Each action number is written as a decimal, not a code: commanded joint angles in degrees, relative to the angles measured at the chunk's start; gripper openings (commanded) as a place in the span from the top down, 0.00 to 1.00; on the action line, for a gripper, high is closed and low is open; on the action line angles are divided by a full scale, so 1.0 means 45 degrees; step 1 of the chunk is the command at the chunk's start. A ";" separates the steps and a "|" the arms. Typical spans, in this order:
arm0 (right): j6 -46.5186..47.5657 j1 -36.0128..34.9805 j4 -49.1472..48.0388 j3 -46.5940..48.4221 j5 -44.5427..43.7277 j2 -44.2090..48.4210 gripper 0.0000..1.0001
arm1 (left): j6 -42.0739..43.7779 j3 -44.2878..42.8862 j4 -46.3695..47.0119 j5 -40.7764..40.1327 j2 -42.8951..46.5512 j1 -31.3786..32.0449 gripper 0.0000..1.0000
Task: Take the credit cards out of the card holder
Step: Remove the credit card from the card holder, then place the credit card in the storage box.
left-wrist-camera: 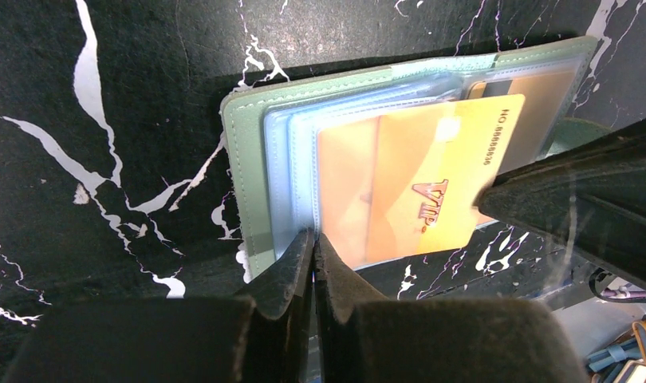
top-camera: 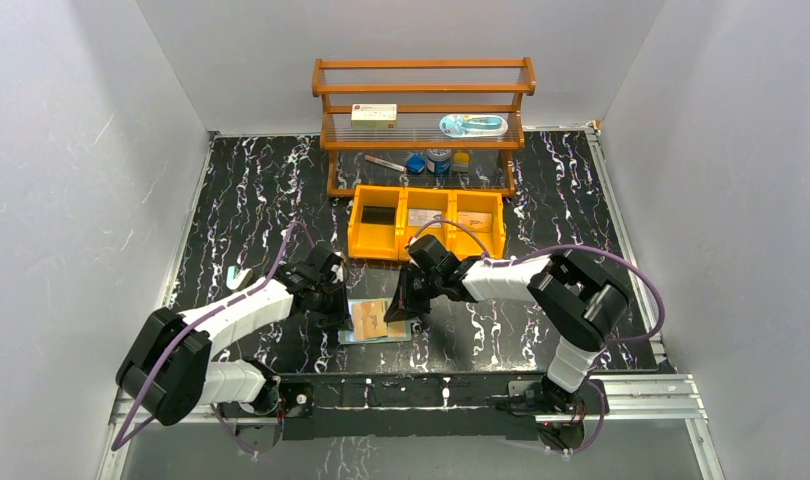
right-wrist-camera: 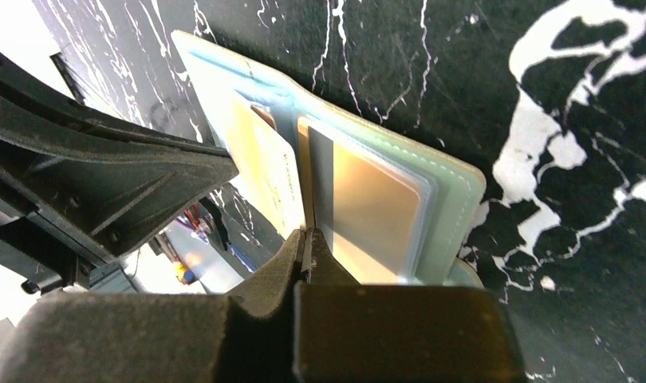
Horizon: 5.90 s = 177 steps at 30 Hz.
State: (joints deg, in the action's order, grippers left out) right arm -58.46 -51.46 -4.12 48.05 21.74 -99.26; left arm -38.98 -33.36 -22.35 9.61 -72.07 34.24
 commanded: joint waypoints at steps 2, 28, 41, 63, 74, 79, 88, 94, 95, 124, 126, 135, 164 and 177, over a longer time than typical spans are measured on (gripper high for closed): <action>0.0104 0.0152 0.0301 -0.0526 -0.0155 0.1029 1.00 | 0.0257 0.0006 -0.0385 -0.0320 -0.0233 0.0009 0.98; -0.0399 0.0274 0.0232 -0.0270 -0.0708 0.0857 0.98 | 0.0066 -0.1303 0.0897 0.1527 0.0470 0.0009 0.62; -0.1085 0.0269 -0.0656 -0.0736 -0.0681 0.0858 0.95 | -0.0082 -0.0418 0.1861 0.2391 -0.1033 0.0013 0.69; -0.1971 0.0312 -0.2239 -0.1001 -0.0657 0.0426 0.79 | -0.0157 0.0012 0.1568 0.2162 -0.1309 0.0009 0.78; -0.1967 0.0296 -0.2391 -0.0623 -0.0305 -0.0031 0.86 | -0.0187 -0.0060 0.1549 0.2104 -0.1250 0.0009 0.78; -0.1373 0.0351 -0.1266 -0.0642 -0.1160 0.0680 0.99 | -0.0134 -0.0197 0.1333 0.1886 -0.1009 0.0010 0.78; -0.0562 0.0547 -0.0054 -0.1101 -0.1278 0.2366 1.00 | -0.0183 -0.0485 0.0870 0.0937 0.0154 0.0004 0.69; 0.0267 0.0586 -0.0348 -0.1140 -0.1807 0.4408 1.00 | -0.0118 -0.0838 0.0740 0.0690 0.0703 0.0009 0.65; 0.0565 0.0610 0.0008 -0.1002 -0.2319 0.4767 1.00 | -0.0125 -0.0905 0.0688 0.0562 0.0814 0.0009 0.64; 1.1860 0.4138 0.3067 0.1177 -1.0504 0.7645 1.00 | -0.0790 -0.1161 -0.0601 -0.3011 0.4543 0.0009 0.37; 1.2326 0.4670 0.3192 0.1372 -0.9512 0.7253 1.00 | -0.0822 -0.1053 -0.0679 -0.3507 0.5121 0.0004 0.33; 1.5001 0.5049 0.4114 0.2938 -0.9009 0.4677 1.00 | -0.0867 -0.1192 -0.1243 -0.3423 0.5154 -0.0010 0.18; 2.2848 0.5117 0.1473 0.3733 -0.7837 0.0709 1.00 | -0.0810 -0.1269 -0.1555 -0.3841 0.5400 -0.0011 0.02; 2.3283 0.5129 0.1452 0.3486 -0.7568 -0.0361 0.88 | -0.0771 -0.1243 -0.1776 -0.3930 0.5568 -0.0003 0.02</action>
State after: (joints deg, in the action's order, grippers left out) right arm 44.62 -28.82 5.52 63.94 -13.67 -100.77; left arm -42.87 -37.34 -28.86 -6.90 -48.01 34.24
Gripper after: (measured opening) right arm 0.074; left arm 0.982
